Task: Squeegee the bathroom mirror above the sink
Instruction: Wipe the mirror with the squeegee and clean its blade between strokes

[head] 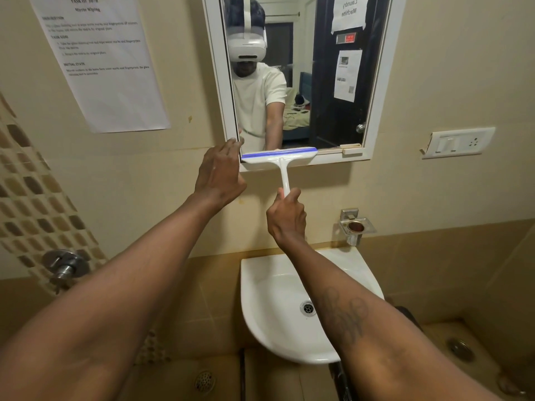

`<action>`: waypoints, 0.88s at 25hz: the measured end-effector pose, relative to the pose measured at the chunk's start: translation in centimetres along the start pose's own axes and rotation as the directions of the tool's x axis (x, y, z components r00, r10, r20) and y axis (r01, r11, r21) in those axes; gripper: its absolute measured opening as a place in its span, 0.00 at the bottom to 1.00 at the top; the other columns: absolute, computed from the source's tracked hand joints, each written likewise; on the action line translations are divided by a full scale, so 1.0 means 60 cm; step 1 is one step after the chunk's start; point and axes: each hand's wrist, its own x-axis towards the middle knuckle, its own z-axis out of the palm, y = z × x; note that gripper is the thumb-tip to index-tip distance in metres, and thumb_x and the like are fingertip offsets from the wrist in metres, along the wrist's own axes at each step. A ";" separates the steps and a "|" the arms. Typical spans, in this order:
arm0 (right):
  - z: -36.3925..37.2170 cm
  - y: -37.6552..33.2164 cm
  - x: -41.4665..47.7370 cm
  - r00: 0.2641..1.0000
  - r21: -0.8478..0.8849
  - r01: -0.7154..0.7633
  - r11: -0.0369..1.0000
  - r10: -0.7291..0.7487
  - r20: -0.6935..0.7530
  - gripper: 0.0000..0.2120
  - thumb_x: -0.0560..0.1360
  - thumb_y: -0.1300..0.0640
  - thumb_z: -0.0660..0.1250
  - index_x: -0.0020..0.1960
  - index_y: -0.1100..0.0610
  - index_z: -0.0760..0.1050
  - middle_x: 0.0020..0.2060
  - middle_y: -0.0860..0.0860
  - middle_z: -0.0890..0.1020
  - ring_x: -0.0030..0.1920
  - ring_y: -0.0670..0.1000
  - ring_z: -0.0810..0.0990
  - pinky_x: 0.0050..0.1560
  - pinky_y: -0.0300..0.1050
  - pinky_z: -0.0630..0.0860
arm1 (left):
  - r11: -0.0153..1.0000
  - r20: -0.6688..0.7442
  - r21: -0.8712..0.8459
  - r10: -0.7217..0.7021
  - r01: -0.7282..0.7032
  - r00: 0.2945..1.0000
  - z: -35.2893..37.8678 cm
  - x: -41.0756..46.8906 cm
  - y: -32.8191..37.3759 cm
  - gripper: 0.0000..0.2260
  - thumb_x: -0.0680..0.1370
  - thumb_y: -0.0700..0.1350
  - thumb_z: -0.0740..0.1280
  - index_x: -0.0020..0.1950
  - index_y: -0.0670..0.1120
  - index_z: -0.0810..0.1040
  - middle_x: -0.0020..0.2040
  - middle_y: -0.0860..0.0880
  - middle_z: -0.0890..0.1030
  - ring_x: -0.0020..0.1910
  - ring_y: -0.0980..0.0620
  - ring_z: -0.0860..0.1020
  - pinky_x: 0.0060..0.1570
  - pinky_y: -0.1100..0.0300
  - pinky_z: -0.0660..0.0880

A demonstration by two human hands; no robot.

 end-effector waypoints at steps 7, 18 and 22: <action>-0.040 0.013 -0.022 1.000 -0.031 0.003 1.000 -0.004 -0.022 0.13 0.85 0.45 0.52 0.52 0.55 0.63 0.33 0.50 0.70 0.33 0.58 0.69 0.32 0.50 0.64 | 0.999 0.005 0.035 -0.005 0.005 1.000 -0.012 -0.015 0.013 0.31 0.67 0.35 0.61 0.71 0.39 0.71 0.67 0.42 0.77 0.67 0.41 0.75 0.70 0.49 0.69; -0.104 0.000 0.062 0.989 0.014 -0.010 1.000 0.012 -0.147 0.14 0.86 0.43 0.52 0.53 0.54 0.63 0.33 0.51 0.72 0.32 0.55 0.73 0.30 0.49 0.65 | 0.999 0.027 0.027 0.025 -0.026 0.999 -0.006 0.002 0.042 0.33 0.69 0.36 0.62 0.76 0.41 0.67 0.72 0.44 0.74 0.72 0.44 0.71 0.74 0.51 0.66; -0.105 0.011 0.085 0.989 -0.031 0.002 1.000 -0.006 -0.149 0.13 0.86 0.44 0.52 0.53 0.54 0.63 0.34 0.51 0.73 0.32 0.55 0.74 0.28 0.47 0.65 | 0.999 0.004 0.019 0.039 -0.039 0.999 -0.002 0.014 0.050 0.31 0.69 0.36 0.63 0.74 0.41 0.70 0.70 0.45 0.75 0.70 0.44 0.72 0.72 0.53 0.66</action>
